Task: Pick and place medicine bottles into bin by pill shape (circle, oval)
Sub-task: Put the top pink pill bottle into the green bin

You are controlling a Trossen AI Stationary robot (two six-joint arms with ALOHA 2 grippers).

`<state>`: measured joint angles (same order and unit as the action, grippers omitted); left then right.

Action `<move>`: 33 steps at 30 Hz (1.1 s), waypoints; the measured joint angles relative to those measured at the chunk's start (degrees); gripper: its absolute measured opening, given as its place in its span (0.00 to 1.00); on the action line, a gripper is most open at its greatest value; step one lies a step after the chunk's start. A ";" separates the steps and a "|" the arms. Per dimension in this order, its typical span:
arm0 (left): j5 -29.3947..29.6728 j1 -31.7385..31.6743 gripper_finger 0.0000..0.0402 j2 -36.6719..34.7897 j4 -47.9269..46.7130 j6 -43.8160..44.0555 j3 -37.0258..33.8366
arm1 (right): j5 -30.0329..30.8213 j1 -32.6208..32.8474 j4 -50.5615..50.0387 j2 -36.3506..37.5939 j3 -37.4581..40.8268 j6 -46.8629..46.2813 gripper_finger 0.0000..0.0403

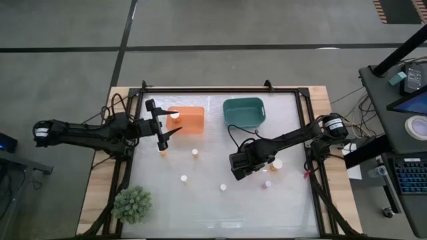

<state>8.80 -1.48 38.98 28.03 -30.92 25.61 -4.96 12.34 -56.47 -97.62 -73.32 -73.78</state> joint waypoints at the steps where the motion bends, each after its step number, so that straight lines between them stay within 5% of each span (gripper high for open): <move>1: 0.00 -0.02 0.63 0.00 0.00 0.00 0.00 | 0.00 0.00 0.00 0.00 0.02 0.00 0.27; 18: 0.00 -0.02 0.63 0.00 0.00 0.00 0.00 | -1.30 -4.08 -0.28 0.46 -12.59 7.36 0.28; 33: 0.00 -0.01 0.63 0.00 0.02 0.00 0.00 | 0.48 -22.23 -11.09 0.48 -25.02 31.74 0.28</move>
<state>8.80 -1.48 38.98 28.05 -30.92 25.61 -4.48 -9.90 -67.55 -97.14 -98.34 -42.04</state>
